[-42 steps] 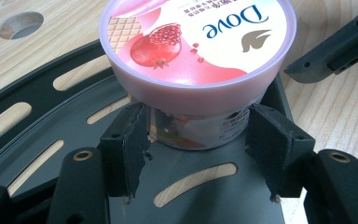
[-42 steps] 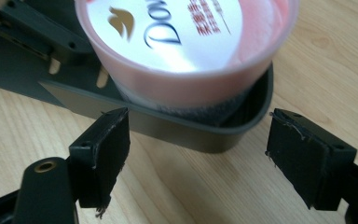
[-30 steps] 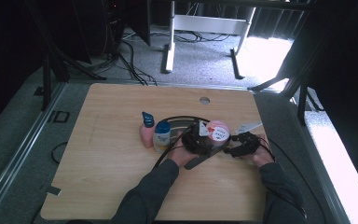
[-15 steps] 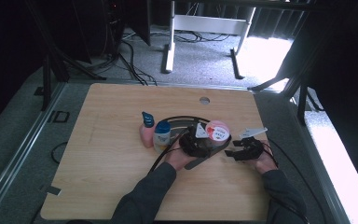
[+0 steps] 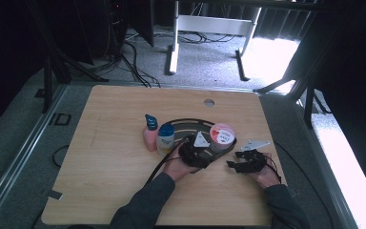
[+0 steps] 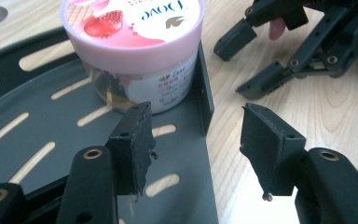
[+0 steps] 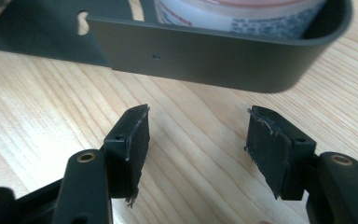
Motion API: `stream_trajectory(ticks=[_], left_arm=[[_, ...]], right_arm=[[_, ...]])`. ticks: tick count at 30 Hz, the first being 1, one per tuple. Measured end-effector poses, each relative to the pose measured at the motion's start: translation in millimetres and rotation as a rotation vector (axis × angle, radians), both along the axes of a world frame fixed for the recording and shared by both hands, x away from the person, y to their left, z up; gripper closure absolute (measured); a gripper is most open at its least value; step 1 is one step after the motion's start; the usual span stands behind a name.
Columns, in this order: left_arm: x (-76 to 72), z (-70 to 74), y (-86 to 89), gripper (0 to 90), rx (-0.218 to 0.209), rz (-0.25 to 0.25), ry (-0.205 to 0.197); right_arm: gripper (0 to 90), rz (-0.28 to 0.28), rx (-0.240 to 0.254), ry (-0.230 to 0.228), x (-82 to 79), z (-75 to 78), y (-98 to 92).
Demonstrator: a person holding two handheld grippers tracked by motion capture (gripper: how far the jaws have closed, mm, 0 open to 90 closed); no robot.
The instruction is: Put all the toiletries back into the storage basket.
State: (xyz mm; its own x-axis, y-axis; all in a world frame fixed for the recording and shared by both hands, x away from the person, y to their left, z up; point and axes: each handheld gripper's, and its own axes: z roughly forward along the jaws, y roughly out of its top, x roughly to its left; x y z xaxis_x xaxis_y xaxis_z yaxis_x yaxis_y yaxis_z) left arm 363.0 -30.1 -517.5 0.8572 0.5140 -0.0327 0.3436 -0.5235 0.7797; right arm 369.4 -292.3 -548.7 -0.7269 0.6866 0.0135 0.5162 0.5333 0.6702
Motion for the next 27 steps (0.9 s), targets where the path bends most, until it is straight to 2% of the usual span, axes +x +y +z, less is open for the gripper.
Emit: stream_trajectory(ticks=[9, 13, 21, 27], left_arm=[[-9.3, -2.6, 7.4, 45.6, 0.007, -0.028, 0.030], [-17.2, 0.6, 11.5, 45.2, 0.018, -0.045, 0.016], [-25.7, 7.2, 27.3, 44.0, 0.002, -0.034, 0.007], [-31.5, 7.5, 42.3, 46.0, -0.030, -0.016, 0.029]], right_arm=[[35.4, -0.040, 0.009, -0.045, -12.4, -4.1, -1.9], [33.3, -0.059, 0.013, -0.062, -14.5, -5.6, -2.2], [31.4, -0.079, 0.024, -0.077, -18.4, -7.6, -4.7], [31.2, -0.097, 0.053, -0.084, -21.3, -10.4, -6.6]])
